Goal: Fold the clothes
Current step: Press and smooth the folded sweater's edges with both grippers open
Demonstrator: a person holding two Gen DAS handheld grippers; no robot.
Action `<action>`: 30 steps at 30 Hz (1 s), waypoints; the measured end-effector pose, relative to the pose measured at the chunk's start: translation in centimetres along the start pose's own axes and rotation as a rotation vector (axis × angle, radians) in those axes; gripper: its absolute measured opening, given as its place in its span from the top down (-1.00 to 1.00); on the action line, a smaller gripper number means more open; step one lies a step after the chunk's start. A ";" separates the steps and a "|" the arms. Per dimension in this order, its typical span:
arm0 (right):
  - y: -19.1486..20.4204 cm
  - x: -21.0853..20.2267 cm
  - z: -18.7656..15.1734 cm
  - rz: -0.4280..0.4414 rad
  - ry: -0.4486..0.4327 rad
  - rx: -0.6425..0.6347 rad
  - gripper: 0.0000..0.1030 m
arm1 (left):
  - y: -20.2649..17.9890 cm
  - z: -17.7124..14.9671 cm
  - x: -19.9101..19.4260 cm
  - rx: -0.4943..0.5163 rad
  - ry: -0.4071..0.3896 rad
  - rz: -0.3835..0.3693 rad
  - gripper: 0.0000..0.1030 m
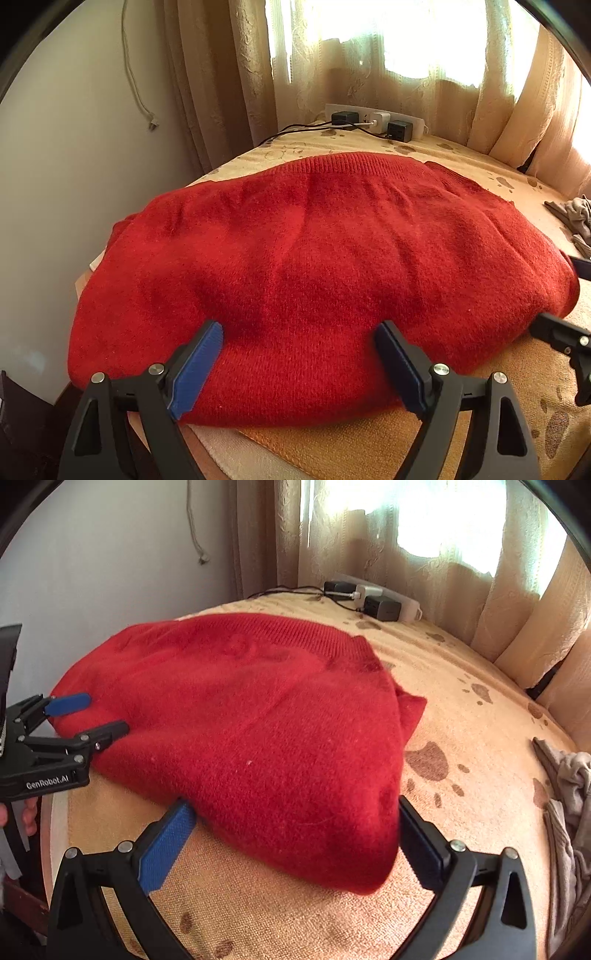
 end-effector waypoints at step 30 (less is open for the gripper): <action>0.4 -1.5 4.5 0.005 -0.102 0.018 -1.00 | 0.7 -0.4 -0.7 -0.036 -0.016 0.012 -0.73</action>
Point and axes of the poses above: each gripper's, at about its wrist camera, not at the fingertips, and x roughly the way its jaws point, y to its left, z to its top, the point moved 9 cm from there along x, roughly the way its jaws point, and after that the axes turned 3 degrees about -x, right-handed, at the moved point
